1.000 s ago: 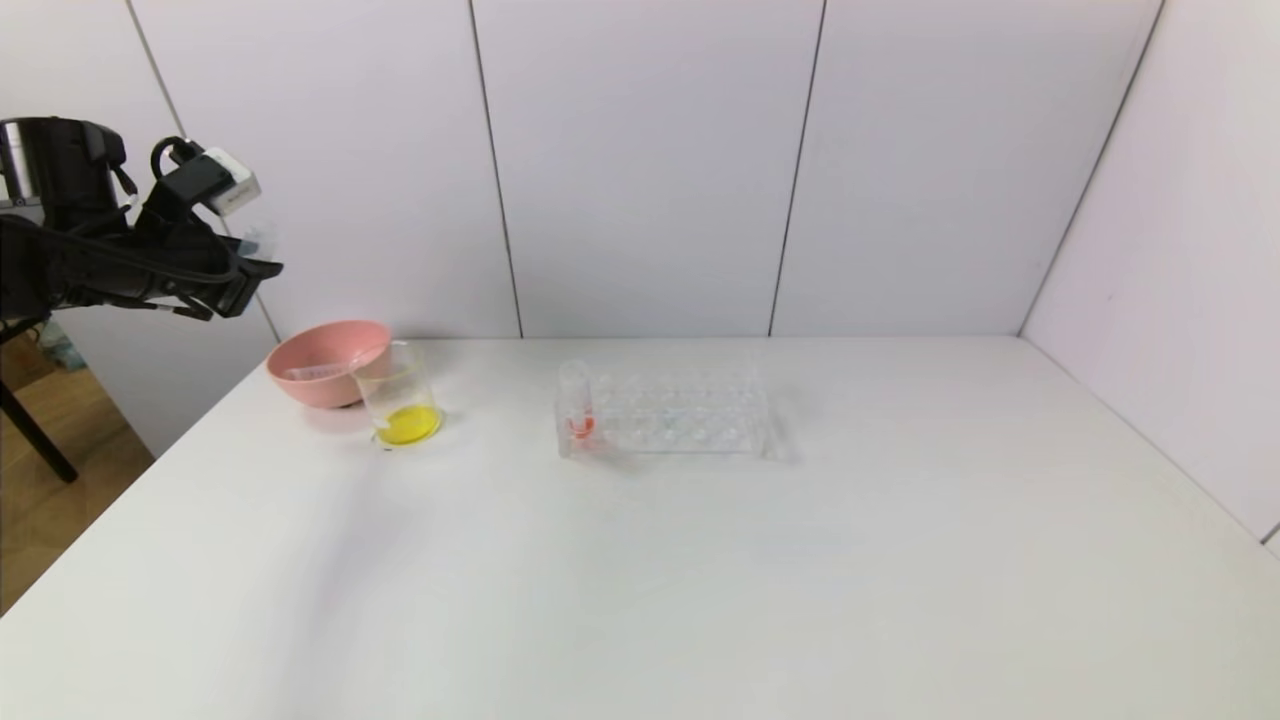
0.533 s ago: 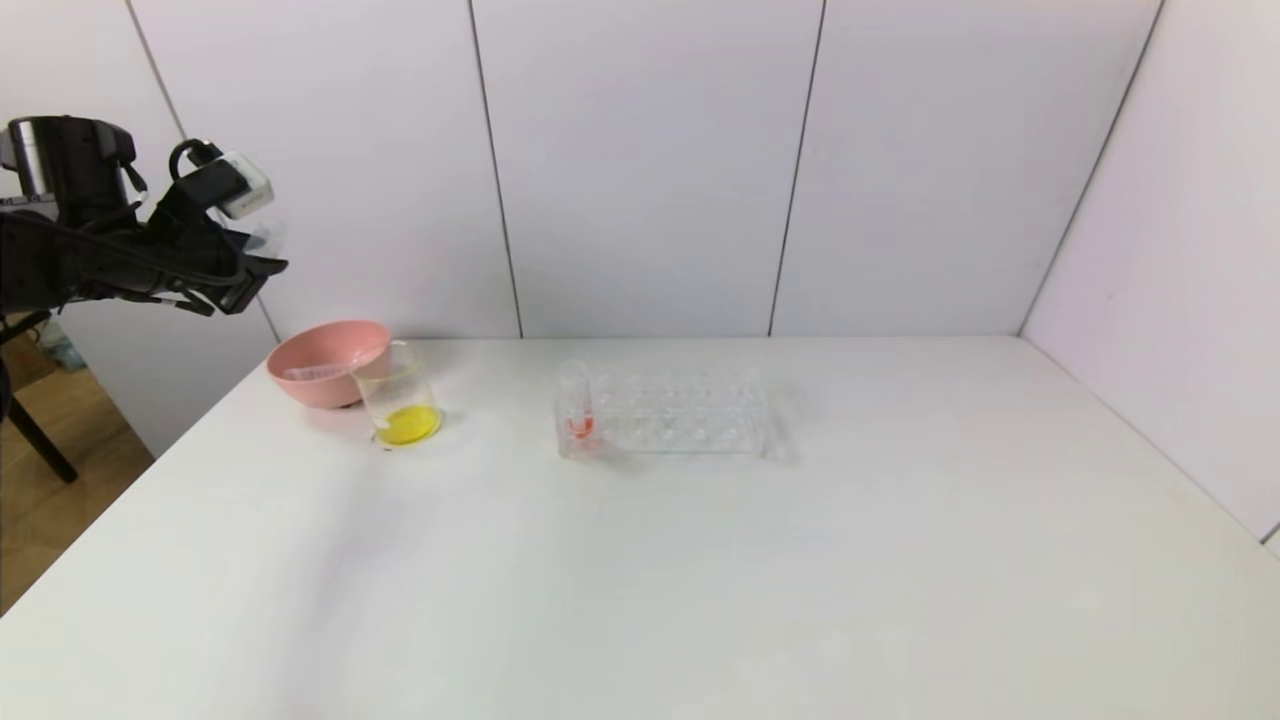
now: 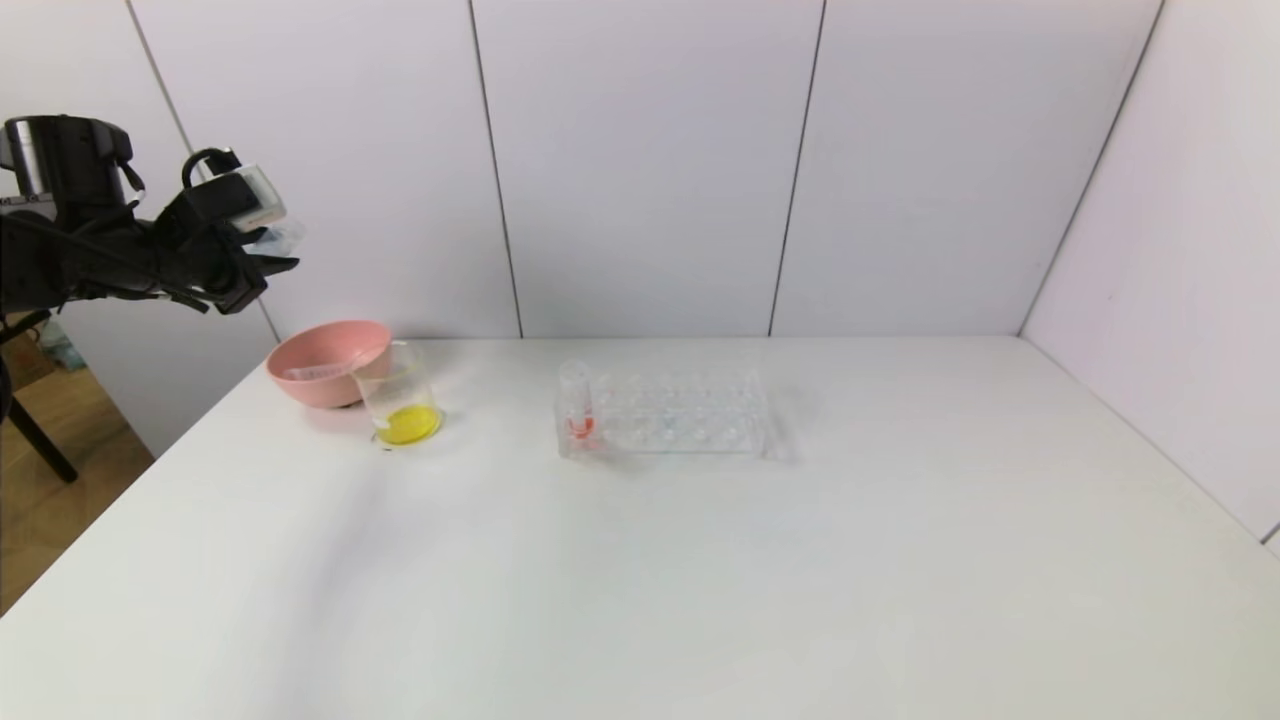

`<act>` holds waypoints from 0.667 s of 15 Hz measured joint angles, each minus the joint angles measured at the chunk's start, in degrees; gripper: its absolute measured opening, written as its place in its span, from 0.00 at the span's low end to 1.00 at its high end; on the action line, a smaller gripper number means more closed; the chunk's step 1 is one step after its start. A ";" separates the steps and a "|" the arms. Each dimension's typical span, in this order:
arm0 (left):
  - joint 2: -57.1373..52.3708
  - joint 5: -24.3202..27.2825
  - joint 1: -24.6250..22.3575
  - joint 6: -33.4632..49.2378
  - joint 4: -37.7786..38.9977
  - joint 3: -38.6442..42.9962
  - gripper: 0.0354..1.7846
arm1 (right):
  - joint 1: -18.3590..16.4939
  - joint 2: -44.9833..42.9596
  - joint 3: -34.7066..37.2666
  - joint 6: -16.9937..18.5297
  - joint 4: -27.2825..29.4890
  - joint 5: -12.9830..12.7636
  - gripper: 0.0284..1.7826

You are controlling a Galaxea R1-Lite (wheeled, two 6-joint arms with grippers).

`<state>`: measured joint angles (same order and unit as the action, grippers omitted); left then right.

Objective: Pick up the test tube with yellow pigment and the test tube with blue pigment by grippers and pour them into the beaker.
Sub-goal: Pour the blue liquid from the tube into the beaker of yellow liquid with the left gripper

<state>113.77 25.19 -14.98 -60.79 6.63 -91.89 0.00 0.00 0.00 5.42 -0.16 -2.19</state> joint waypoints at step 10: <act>1.39 2.38 0.62 -5.74 0.06 0.33 0.24 | 0.00 0.00 0.00 0.00 0.00 0.00 1.00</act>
<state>115.16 27.56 -14.36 -66.54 6.69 -91.56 0.00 0.00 0.00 5.42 -0.16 -2.19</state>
